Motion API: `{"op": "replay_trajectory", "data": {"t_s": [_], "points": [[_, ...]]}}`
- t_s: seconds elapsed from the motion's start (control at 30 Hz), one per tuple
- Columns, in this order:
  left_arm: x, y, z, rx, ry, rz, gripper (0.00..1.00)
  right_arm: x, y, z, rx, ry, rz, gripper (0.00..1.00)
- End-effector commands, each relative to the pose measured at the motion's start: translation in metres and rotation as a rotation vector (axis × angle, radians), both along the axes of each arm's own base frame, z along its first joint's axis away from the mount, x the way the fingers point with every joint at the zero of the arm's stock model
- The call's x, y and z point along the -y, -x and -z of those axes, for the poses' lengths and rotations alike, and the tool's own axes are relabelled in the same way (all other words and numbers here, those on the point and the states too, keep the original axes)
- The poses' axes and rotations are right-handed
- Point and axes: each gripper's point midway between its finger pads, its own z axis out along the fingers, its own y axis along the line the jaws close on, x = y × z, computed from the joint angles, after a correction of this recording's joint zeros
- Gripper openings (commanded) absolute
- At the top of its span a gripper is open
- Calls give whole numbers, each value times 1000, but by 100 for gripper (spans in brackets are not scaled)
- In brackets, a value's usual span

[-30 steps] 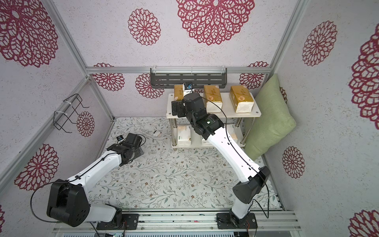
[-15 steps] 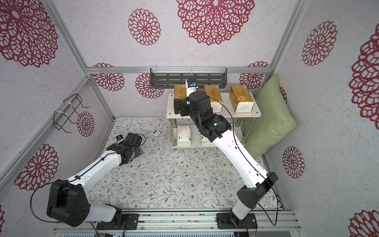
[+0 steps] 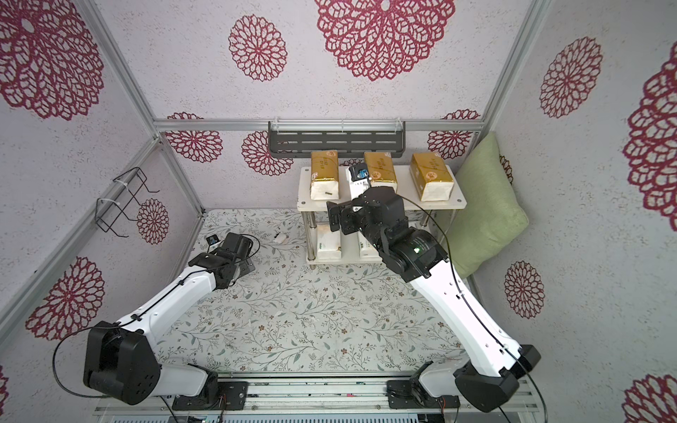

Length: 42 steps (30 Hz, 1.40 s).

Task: Place the tissue boxes on the shelf by color
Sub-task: Place a box of tissues on the shelf, then reset both arms

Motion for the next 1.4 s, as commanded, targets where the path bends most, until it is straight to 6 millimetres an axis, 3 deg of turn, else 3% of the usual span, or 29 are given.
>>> {"op": "replay_trajectory", "data": {"t_s": [0.0,0.37,0.6,0.73,0.9,1.03,1.27,1.37], "points": [[0,-7,-9,28,-17,2,98,7,5,11,-13,24,2,99],[2,-10,-11,29,-20,7,98,10,13,64,-121,67,-20,99],[0,-12,-15,47,-42,16,98,11,13,113,-211,83,-35,99],[-9,-19,-30,108,-115,22,99,15,6,156,-270,116,-46,99],[-20,-34,-54,213,-202,11,100,38,-13,204,-302,102,4,99],[-35,-44,-57,235,-250,-19,99,54,-21,228,-324,78,29,99],[-49,-58,-54,339,-336,29,97,91,-24,240,-155,92,130,99],[-55,-64,-48,356,-343,69,97,120,-29,238,-42,49,211,99]]}}
